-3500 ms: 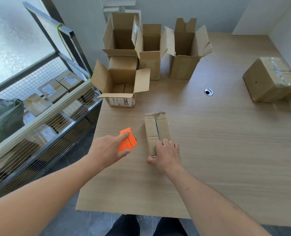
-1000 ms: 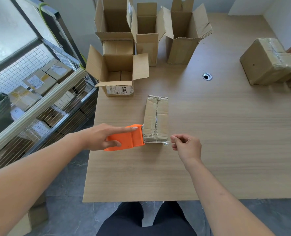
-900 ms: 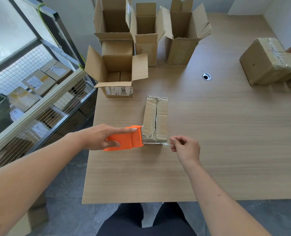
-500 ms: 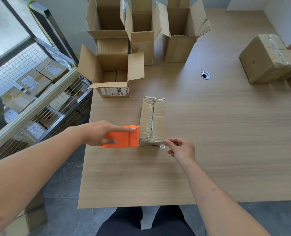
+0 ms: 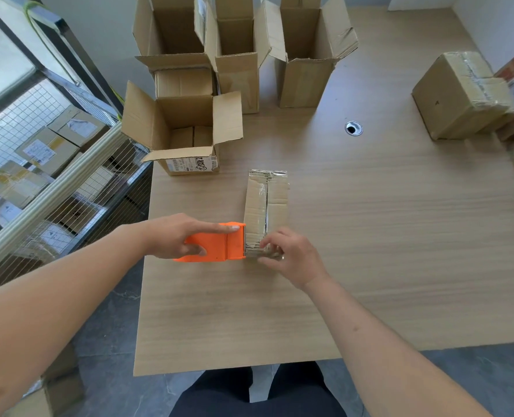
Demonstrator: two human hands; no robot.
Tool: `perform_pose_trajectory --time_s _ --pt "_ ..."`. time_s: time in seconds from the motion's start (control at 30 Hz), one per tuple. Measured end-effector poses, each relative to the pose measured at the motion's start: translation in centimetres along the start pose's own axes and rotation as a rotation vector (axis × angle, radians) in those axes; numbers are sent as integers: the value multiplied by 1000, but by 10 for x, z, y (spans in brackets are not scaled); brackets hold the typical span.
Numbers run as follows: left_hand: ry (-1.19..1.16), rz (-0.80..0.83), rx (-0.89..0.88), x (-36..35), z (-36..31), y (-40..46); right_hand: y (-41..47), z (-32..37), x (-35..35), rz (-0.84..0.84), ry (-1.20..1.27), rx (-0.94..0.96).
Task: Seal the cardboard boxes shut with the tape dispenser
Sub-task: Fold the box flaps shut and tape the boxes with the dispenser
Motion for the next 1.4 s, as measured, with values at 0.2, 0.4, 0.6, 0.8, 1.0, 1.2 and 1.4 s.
perform_pose_trajectory --time_s 0.2,0.4,0.6,0.8,1.0,1.2,1.4 --pt "-110 -84 -18 -16 -11 4 7 -25 5 -2 -200 -121" --pt "-262 -84 -20 -31 -11 -1 8 -27 16 -53 -366 -94" --pt "-285 35 -6 -26 -5 -4 12 -30 16 -52 -361 -120" --pt "-218 88 93 -28 18 -26 16 -31 16 -68 -366 -131" --pt "-103 -46 172 -21 -3 -13 18 -15 21 87 -379 -109" --pt "16 -110 234 -29 -24 7 33 -6 6 298 -502 -326" --pt "56 -167 332 -26 -46 21 48 -3 -5 340 -601 -379"
Point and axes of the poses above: each hand's wrist, its own y-axis towards the middle knuckle, its own x-axis out of the back of the hand, z = x × y, the point moved 5 cm from there along y, towards the middle knuckle, and after that the axes turned 9 degrees about x, right-handed, at the moved point
